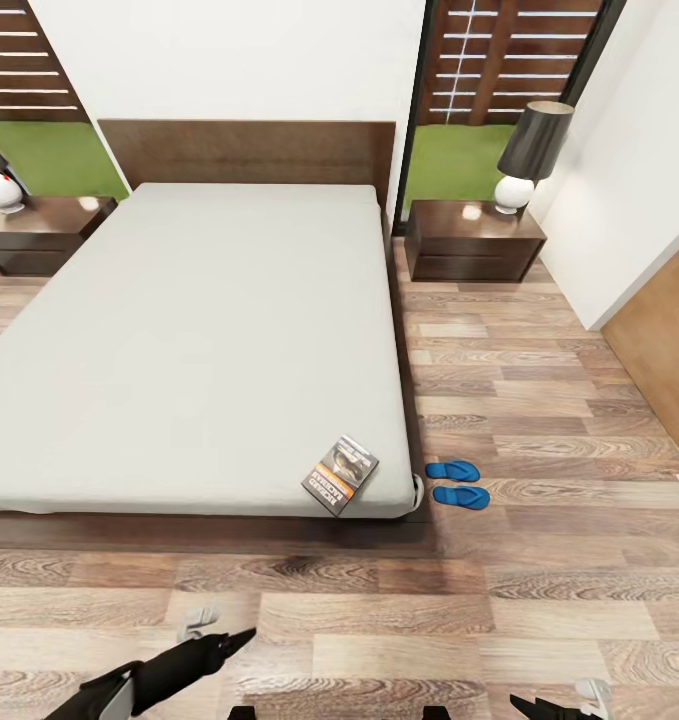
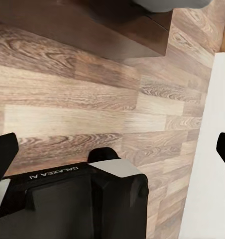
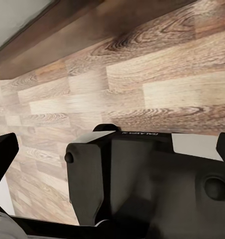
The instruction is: In the bedroom, move the book from the bed onto either nightstand, and place the two sandals side by side next to the bed.
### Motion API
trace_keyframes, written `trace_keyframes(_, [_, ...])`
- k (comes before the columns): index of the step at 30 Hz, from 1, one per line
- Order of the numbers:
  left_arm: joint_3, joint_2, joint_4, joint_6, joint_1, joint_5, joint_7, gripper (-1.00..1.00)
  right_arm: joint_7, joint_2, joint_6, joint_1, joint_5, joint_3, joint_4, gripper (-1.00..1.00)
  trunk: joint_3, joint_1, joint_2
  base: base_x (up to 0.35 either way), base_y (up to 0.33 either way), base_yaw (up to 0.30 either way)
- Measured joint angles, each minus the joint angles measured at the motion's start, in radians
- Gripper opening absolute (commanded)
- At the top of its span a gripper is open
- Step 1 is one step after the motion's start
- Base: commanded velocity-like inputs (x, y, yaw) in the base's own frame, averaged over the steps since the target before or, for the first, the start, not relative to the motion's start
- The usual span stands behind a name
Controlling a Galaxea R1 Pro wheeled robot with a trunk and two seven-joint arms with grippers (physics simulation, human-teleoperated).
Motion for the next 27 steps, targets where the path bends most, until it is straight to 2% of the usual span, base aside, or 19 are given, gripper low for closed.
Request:
trace_keyframes(2, [0.004,-0.001,0.014,-0.028,0.0,0.024,0.007,1.0,0.0,0.0,0.0,0.0,0.0,0.0,0.0,1.0,0.0,0.0,0.0,0.0,0.0,0.0])
trace_keyframes(5, [0.007,-0.015,0.023,-0.062,0.001,0.037,0.024,1.0,-0.001,0.001,0.0,0.0,0.0,-0.001,0.0,1.0,0.0,0.0,0.0,0.0,0.0,0.0])
trace_keyframes(9, [0.008,-0.025,0.026,-0.071,0.0,0.04,0.031,1.0,-0.001,0.001,0.0,0.0,0.0,0.0,0.0,1.0,0.0,0.0,0.0,0.0,0.0,0.0])
trace_keyframes(16, [0.008,-0.024,0.063,-0.073,0.001,0.041,0.032,1.0,-0.002,0.002,0.0,0.0,0.001,0.003,0.0,1.0,0.0,0.0,0.0,0.0,0.0,0.0])
trace_keyframes(25, [0.008,-0.024,0.069,-0.073,0.001,0.041,0.033,1.0,-0.004,0.006,0.0,0.0,0.003,0.003,0.0,1.0,0.0,0.0,0.0,0.0,0.0,0.0])
trace_keyframes(27, [0.008,-0.024,0.069,-0.073,0.001,0.041,0.041,1.0,-0.03,0.01,0.0,0.0,0.005,0.003,-0.002,1.0,0.0,0.0,0.0,0.0,0.0,0.0])
